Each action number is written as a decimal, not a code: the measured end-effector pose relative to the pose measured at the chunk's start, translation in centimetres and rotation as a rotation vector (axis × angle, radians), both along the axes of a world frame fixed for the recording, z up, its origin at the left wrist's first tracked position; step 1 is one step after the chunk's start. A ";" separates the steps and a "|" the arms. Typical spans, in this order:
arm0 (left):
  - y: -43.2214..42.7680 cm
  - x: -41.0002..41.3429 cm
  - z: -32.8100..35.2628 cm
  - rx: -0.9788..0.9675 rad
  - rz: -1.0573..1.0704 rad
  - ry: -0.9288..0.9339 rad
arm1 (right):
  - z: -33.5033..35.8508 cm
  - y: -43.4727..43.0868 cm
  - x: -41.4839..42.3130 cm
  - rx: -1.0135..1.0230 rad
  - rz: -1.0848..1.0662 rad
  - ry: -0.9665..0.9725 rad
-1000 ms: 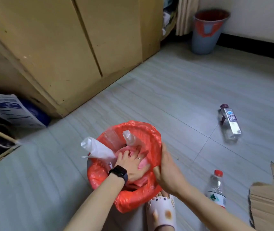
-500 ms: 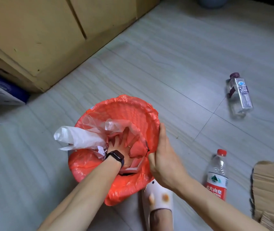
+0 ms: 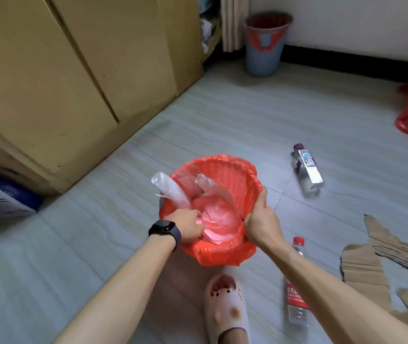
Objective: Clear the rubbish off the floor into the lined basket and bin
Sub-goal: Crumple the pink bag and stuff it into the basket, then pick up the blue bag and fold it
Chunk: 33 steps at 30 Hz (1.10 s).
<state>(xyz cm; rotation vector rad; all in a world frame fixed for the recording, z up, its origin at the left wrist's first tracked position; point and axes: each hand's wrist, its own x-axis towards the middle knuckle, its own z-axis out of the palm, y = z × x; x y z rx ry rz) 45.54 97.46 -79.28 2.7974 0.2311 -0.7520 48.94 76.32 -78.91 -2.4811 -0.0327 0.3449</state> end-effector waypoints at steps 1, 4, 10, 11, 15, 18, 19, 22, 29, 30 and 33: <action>-1.1 0.2 0.8 -0.017 -0.010 -0.020 | 0.1 -1.5 0.2 -0.027 -0.025 0.016; -5.5 0.4 2.8 -0.053 -0.097 -0.052 | 0.6 -6.0 -0.2 -0.110 -0.082 0.036; -12.1 -0.3 6.9 -0.074 -0.233 -0.022 | 4.6 -12.9 -1.8 -0.101 0.000 0.200; -13.0 -0.3 7.9 -0.065 -0.258 -0.041 | 5.8 -14.0 -1.9 -0.099 0.011 0.192; -17.7 0.2 12.3 -0.050 -0.398 -0.171 | 11.1 -19.4 -2.6 -0.219 0.089 0.121; -23.9 -0.3 16.4 -0.119 -0.507 -0.241 | 16.2 -25.9 -5.3 -0.305 0.076 0.084; -25.0 -0.6 17.2 -0.145 -0.513 -0.249 | 17.2 -27.1 -5.9 -0.330 0.089 0.059; -31.0 -1.7 20.3 -0.256 -0.613 -0.304 | 21.5 -33.7 -10.5 -0.384 -0.007 0.001; -43.5 -6.0 23.3 -0.403 -0.855 -0.299 | 25.6 -47.3 -24.4 -0.307 -0.424 -0.046; -45.1 -6.6 23.4 -0.417 -0.893 -0.293 | 25.7 -48.6 -26.1 -0.305 -0.479 -0.046; -49.3 -8.0 23.5 -0.432 -0.980 -0.275 | 25.1 -52.0 -29.8 -0.308 -0.589 -0.032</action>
